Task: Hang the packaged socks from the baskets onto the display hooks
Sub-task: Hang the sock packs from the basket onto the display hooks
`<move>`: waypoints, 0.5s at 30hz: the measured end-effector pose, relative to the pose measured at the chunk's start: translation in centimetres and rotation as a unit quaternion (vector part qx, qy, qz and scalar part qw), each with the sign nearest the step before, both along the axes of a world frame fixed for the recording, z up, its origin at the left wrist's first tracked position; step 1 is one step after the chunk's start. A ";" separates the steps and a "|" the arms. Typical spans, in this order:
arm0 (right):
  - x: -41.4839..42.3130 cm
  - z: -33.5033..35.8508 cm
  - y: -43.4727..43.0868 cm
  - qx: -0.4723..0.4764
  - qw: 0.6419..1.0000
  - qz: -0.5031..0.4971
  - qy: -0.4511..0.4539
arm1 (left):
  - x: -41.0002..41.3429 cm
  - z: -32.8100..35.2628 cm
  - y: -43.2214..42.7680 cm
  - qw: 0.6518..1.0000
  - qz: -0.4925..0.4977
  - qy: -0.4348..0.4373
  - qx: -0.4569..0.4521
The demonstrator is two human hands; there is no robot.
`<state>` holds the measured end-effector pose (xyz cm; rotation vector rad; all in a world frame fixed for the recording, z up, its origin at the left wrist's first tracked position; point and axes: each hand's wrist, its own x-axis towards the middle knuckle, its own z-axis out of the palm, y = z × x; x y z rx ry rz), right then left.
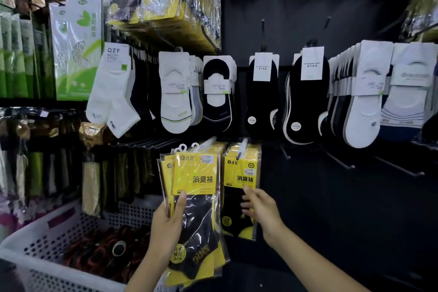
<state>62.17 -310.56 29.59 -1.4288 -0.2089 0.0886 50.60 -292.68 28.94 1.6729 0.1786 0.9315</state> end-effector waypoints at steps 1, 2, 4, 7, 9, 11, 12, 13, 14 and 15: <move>-0.8 0.7 0.2 0.003 0.999 0.030 -0.023 | 0.1 -0.1 -0.5 1.000 -0.014 -0.002 -0.011; -1.6 1.3 0.5 0.006 0.998 0.055 -0.043 | 0.2 -0.1 -1.1 1.000 -0.026 -0.001 -0.017; -2.7 2.1 1.0 0.005 0.994 0.080 -0.074 | 0.6 -0.2 -2.1 0.999 -0.041 0.001 -0.023; -3.6 2.5 1.1 0.008 0.993 0.072 -0.096 | 1.2 -0.3 -3.2 0.998 -0.044 0.011 -0.051; -3.7 2.3 0.8 0.023 0.993 0.083 -0.084 | 1.5 -0.4 -3.7 0.996 -0.032 0.030 -0.071; -3.6 2.0 0.0 0.034 0.993 0.091 -0.063 | 1.5 -0.5 -4.0 0.995 -0.041 0.045 -0.072; -3.6 1.8 -0.3 0.039 0.994 0.089 -0.050 | 1.4 -0.6 -4.0 0.995 -0.051 0.050 -0.074; -3.4 1.6 -0.8 0.039 0.995 0.084 -0.036 | 1.2 -0.7 -3.9 0.994 -0.062 0.053 -0.075; -3.2 1.4 -1.2 0.036 0.996 0.079 -0.023 | 1.0 -0.7 -3.6 0.993 -0.070 0.056 -0.076; -3.0 1.1 -1.7 0.035 0.996 0.077 -0.016 | 0.8 -0.7 -3.3 0.993 -0.069 0.061 -0.075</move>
